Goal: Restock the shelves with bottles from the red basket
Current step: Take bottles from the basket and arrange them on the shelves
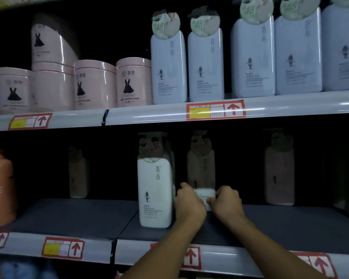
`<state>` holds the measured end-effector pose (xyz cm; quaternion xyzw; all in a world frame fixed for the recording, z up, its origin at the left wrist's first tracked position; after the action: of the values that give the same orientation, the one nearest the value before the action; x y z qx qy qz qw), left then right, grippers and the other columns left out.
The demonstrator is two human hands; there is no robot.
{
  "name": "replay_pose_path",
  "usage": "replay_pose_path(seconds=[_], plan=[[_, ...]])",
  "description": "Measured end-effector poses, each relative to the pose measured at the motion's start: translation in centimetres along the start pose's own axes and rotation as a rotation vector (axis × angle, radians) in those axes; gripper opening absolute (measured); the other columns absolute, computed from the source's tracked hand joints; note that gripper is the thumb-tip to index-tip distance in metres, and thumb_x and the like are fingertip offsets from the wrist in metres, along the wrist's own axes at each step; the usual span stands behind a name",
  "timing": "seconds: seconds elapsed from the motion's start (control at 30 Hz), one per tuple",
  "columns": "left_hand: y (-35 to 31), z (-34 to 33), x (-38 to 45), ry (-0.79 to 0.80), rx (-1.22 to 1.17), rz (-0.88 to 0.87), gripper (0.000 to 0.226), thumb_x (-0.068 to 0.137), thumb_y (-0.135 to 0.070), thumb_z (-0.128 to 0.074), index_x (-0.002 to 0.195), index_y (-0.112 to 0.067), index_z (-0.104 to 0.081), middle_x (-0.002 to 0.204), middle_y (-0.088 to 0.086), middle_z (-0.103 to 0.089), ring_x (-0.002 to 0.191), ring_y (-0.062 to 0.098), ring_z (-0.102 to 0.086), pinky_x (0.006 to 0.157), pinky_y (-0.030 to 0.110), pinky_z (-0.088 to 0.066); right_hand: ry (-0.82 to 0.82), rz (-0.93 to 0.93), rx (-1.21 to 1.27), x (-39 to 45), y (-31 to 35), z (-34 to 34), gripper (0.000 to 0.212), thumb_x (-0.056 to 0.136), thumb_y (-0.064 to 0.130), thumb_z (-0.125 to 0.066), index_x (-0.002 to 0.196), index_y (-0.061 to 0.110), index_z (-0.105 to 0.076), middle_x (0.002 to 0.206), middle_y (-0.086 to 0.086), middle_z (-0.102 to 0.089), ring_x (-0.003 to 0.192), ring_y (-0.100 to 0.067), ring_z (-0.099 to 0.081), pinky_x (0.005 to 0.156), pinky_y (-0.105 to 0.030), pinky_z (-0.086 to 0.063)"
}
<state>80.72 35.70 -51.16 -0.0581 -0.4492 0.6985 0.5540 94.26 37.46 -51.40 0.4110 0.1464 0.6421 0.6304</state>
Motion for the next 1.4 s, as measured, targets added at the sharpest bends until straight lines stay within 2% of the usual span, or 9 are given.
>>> replay_pose_path(seconds=[0.2, 0.47, 0.7, 0.83, 0.93, 1.07, 1.23, 1.3, 1.4], plan=[[-0.6, 0.0, 0.6, 0.039, 0.036, 0.038, 0.034, 0.086, -0.008, -0.068, 0.116, -0.005, -0.052, 0.123, 0.015, -0.062, 0.114, 0.033, -0.063, 0.092, 0.042, -0.055, 0.065, -0.030, -0.022, -0.4, 0.0, 0.1, 0.030, 0.087, 0.025, -0.071, 0.106, 0.003, -0.065, 0.112, -0.015, -0.069, 0.104, -0.030, -0.065, 0.070, -0.024, -0.042], [-3.3, 4.8, -5.3, 0.011, -0.182, -0.092, 0.029, 0.093, -0.017, -0.061, 0.120, -0.012, -0.052, 0.122, 0.008, -0.061, 0.105, 0.024, -0.061, 0.087, 0.034, -0.051, -0.068, 0.235, 0.028, -7.0, 2.9, 5.5, 0.027, 0.093, 0.026, -0.065, 0.112, 0.007, -0.065, 0.104, -0.009, -0.072, 0.094, -0.022, -0.067, 0.080, -0.031, -0.054], [1.6, 9.2, -16.7, 0.108, -0.489, -0.192, 0.020, 0.086, -0.016, -0.073, 0.104, -0.019, -0.063, 0.099, -0.004, -0.069, 0.084, 0.010, -0.068, 0.076, 0.023, -0.056, -0.164, 0.436, 0.164, -20.9, 1.5, 7.0, 0.016, 0.093, 0.027, -0.067, 0.104, 0.016, -0.068, 0.090, 0.007, -0.069, 0.082, -0.004, -0.065, 0.069, -0.007, -0.047], [9.5, 6.7, -26.1, 0.500, -0.532, -0.186, 0.029, 0.087, -0.007, -0.071, 0.103, -0.026, -0.055, 0.103, 0.007, -0.064, 0.081, 0.021, -0.062, 0.067, 0.021, -0.050, 0.222, 0.521, -0.044, -30.2, -3.5, 1.3, 0.014, 0.096, 0.030, -0.061, 0.107, 0.022, -0.065, 0.087, 0.006, -0.068, 0.077, -0.006, -0.062, 0.068, -0.024, -0.051], [17.6, 2.7, -32.7, 0.695, -0.390, -0.075, 0.042, 0.078, -0.005, -0.074, 0.111, -0.022, -0.054, 0.099, 0.003, -0.064, 0.073, 0.010, -0.062, 0.066, 0.021, -0.050, 0.544, 0.479, -0.227, -35.2, -9.6, -4.2, 0.014, 0.090, 0.031, -0.061, 0.101, 0.023, -0.066, 0.088, 0.005, -0.069, 0.079, -0.013, -0.064, 0.070, -0.038, -0.053], [26.6, -2.0, -39.2, 0.846, -0.294, 0.055, 0.050, 0.080, -0.005, -0.078, 0.114, -0.030, -0.052, 0.106, -0.001, -0.064, 0.079, -0.004, -0.064, 0.070, 0.018, -0.052, 0.951, 0.378, -0.336, -40.0, -17.0, -10.3, 0.027, 0.087, 0.031, -0.068, 0.110, 0.018, -0.065, 0.095, 0.009, -0.063, 0.083, -0.005, -0.056, 0.069, -0.018, -0.042], [30.4, -6.4, -42.2, 1.013, -0.142, 0.035, 0.051, 0.083, -0.009, -0.071, 0.125, -0.027, -0.049, 0.113, -0.007, -0.061, 0.096, 0.014, -0.064, 0.080, 0.033, -0.055, 1.365, 0.271, -0.344, -45.4, -24.2, -16.3, 0.031, 0.076, 0.044, -0.077, 0.099, 0.032, -0.059, 0.095, 0.015, -0.064, 0.086, 0.001, -0.060, 0.077, -0.023, -0.047], [30.5, -7.3, -42.4, 1.067, -0.139, 0.008, 0.052, 0.081, -0.007, -0.067, 0.123, -0.031, -0.048, 0.113, -0.011, -0.059, 0.092, 0.011, -0.063, 0.081, 0.037, -0.057, 1.439, 0.364, -0.455, -47.7, -25.3, -18.4, 0.031, 0.082, 0.034, -0.068, 0.111, 0.031, -0.059, 0.108, 0.005, -0.065, 0.096, -0.015, -0.063, 0.085, -0.035, -0.052], [31.2, -8.6, -42.9, 1.109, -0.088, -0.045, 0.051, 0.084, -0.003, -0.056, 0.123, -0.034, -0.046, 0.110, -0.016, -0.057, 0.092, 0.007, -0.061, 0.084, 0.034, -0.056, 1.301, 0.583, -0.638, -49.4, -25.6, -21.1, 0.023, 0.095, 0.025, -0.050, 0.116, 0.021, -0.060, 0.117, -0.010, -0.061, 0.102, -0.033, -0.064, 0.087, -0.048, -0.051]])
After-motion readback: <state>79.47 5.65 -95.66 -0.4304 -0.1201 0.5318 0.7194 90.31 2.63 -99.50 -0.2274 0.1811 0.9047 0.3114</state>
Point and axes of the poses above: each hand's wrist, its own x-axis towards the middle knuckle, its own z-axis out of the back of the hand, y = z × x, the point moved 7 cm from there along x, towards the middle knuckle
